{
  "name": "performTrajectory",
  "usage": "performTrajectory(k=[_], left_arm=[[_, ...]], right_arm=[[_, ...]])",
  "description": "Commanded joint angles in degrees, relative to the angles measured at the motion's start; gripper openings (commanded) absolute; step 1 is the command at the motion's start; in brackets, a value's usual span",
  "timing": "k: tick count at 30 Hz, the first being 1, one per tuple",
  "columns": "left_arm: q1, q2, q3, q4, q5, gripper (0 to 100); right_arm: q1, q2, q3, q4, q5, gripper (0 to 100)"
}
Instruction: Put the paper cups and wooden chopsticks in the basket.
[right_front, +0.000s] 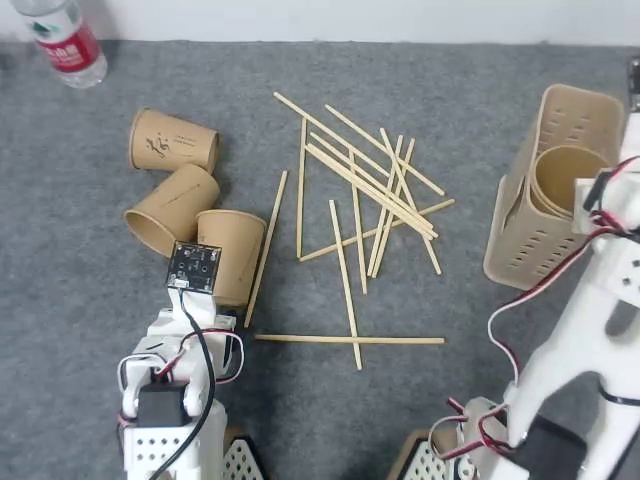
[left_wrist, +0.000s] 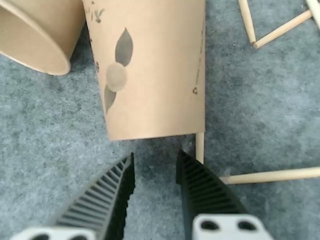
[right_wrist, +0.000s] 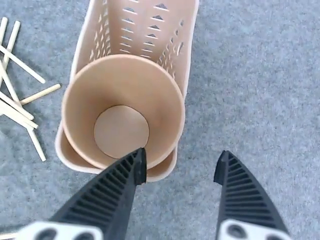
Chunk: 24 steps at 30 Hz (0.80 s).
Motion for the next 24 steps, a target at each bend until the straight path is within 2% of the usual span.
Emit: performTrajectory(k=[1, 10, 17, 21, 24], left_arm=[[-0.26, -0.7, -0.31, 0.44, -0.62, 13], [-0.26, -0.7, -0.31, 0.44, -0.62, 13], [-0.26, -0.7, -0.31, 0.44, -0.62, 13], [-0.26, -0.7, -0.31, 0.44, -0.62, 13], [-0.26, -0.7, -0.31, 0.44, -0.62, 13]], right_arm=[[0.66, -1.63, 1.93, -1.63, 0.44, 23.3], [0.66, -1.63, 12.31, -7.78, 0.53, 22.3], [0.66, -1.63, 18.9, -12.09, 0.79, 12.9], [1.19, -1.63, 18.81, -12.97, 0.88, 0.0], [3.38, -1.63, 16.79, -13.76, 0.88, 0.8]])
